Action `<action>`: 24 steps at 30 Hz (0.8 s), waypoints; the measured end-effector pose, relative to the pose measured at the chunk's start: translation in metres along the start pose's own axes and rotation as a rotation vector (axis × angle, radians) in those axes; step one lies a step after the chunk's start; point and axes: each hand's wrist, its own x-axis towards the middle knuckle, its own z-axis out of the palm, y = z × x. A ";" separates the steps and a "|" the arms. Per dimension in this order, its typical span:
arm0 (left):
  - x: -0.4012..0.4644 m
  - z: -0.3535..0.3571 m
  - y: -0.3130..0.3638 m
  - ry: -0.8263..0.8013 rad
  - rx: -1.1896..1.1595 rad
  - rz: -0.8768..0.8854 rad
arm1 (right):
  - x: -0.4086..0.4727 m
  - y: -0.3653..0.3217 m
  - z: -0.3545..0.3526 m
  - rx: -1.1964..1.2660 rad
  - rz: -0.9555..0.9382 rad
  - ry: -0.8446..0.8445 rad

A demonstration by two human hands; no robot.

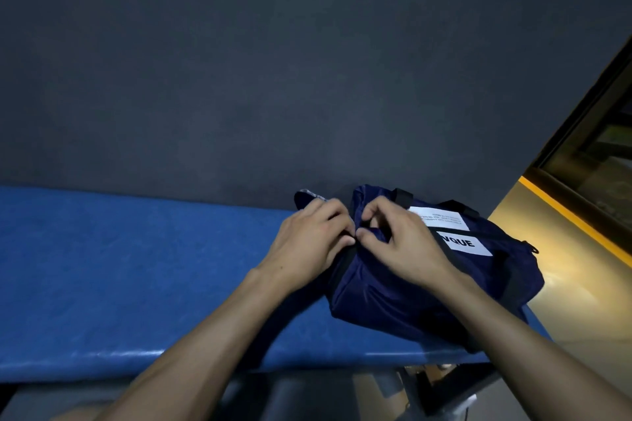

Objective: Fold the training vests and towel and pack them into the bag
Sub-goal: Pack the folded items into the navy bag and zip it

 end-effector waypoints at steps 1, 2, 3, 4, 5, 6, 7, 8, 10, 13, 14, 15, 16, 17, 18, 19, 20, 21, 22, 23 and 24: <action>0.001 0.000 -0.002 -0.023 -0.049 -0.008 | 0.012 -0.002 -0.004 -0.036 0.070 -0.034; 0.000 0.000 -0.003 -0.048 -0.090 -0.003 | 0.026 -0.004 -0.008 -0.098 0.149 -0.096; -0.003 0.000 -0.005 -0.068 -0.123 0.018 | 0.041 -0.005 -0.010 -0.181 0.213 -0.185; -0.006 -0.001 -0.006 -0.086 -0.151 0.051 | 0.054 -0.007 -0.009 -0.269 0.268 -0.284; -0.008 -0.002 -0.008 -0.101 -0.177 0.089 | 0.065 -0.009 -0.006 -0.348 0.305 -0.375; -0.010 -0.004 -0.010 -0.114 -0.198 0.119 | 0.072 -0.010 -0.001 -0.412 0.331 -0.450; -0.012 -0.006 -0.013 -0.123 -0.211 0.137 | 0.077 -0.010 0.005 -0.457 0.348 -0.493; -0.012 -0.007 -0.015 -0.129 -0.215 0.145 | 0.079 -0.010 0.010 -0.482 0.355 -0.493; -0.013 -0.009 -0.019 -0.146 -0.213 0.158 | 0.078 -0.010 0.013 -0.462 0.373 -0.350; -0.010 -0.006 -0.021 -0.181 -0.266 0.171 | 0.069 -0.004 0.001 -0.265 0.431 -0.020; -0.008 -0.004 -0.021 -0.205 -0.289 0.162 | 0.063 -0.003 -0.004 -0.183 0.444 0.031; -0.006 -0.002 -0.021 -0.227 -0.303 0.155 | 0.057 -0.001 -0.006 -0.141 0.446 0.042; -0.004 0.001 -0.021 -0.247 -0.311 0.150 | 0.050 0.000 -0.006 -0.134 0.433 0.028; -0.002 0.003 -0.020 -0.269 -0.317 0.143 | 0.043 0.001 -0.005 -0.136 0.420 0.017; 0.001 0.006 -0.018 -0.293 -0.320 0.134 | 0.038 0.001 -0.003 -0.125 0.408 0.032; 0.003 0.008 -0.016 -0.324 -0.320 0.119 | 0.035 0.003 -0.002 -0.057 0.419 0.082; 0.005 0.011 -0.014 -0.355 -0.319 0.100 | 0.035 0.005 -0.003 0.083 0.468 0.155; 0.006 0.012 -0.011 -0.379 -0.328 0.076 | 0.037 0.007 -0.007 0.266 0.544 0.240; 0.006 0.014 -0.010 -0.392 -0.353 0.049 | 0.040 0.011 -0.011 0.447 0.642 0.320; 0.006 0.014 -0.009 -0.395 -0.404 0.019 | 0.041 0.014 -0.015 0.594 0.736 0.375; 0.005 0.014 -0.010 -0.395 -0.474 -0.015 | 0.041 0.017 -0.017 0.671 0.811 0.384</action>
